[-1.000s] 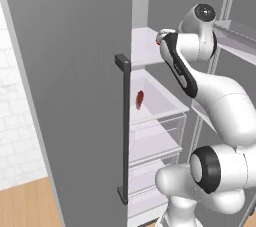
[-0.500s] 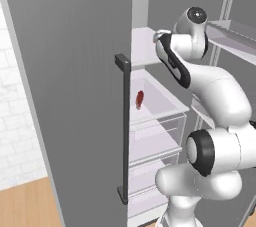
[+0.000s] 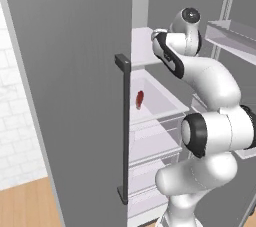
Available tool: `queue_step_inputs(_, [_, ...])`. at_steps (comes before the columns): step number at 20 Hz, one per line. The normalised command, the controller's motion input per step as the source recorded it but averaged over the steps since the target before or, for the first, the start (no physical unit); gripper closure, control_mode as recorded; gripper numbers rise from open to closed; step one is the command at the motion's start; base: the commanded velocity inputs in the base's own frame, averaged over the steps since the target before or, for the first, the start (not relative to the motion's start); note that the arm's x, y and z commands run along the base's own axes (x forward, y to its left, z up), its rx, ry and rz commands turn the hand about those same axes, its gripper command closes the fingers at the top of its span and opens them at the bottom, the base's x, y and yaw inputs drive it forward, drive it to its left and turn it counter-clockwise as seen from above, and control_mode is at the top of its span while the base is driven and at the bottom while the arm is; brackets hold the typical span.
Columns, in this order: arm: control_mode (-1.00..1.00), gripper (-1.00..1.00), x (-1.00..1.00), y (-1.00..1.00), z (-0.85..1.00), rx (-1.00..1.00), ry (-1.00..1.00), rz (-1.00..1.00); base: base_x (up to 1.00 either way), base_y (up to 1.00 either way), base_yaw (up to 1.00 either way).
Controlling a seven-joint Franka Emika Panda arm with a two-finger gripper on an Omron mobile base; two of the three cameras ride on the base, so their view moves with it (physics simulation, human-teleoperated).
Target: Place one tomato and one steak in each tupperware on the nearby counter, to pack two identical lunches.
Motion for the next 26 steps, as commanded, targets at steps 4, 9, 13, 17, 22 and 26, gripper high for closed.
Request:
queue_step_inputs(4, [-1.00,-1.00,0.44,-0.04,-0.10,0.00,0.00,0.00,0.00,0.00,0.00])
queue_step_inputs(9, [-1.00,-1.00,0.45,-0.01,-0.16,0.00,0.00,0.00,0.00,0.00,0.00])
queue_step_inputs(13, [-1.00,-1.00,0.47,-0.03,-0.13,0.00,0.00,0.00,0.00,0.00,0.00])
queue_step_inputs(17, [-1.00,-1.00,0.47,-0.06,-0.10,0.00,0.00,0.00,0.00,0.00,0.00])
queue_step_inputs(22, [-1.00,-1.00,0.47,-0.05,-0.10,0.00,0.00,0.00,0.00,0.00,0.00])
queue_step_inputs(26, [-1.00,-1.00,0.49,-0.08,-0.06,0.00,0.00,0.00,0.00,0.00,0.00])
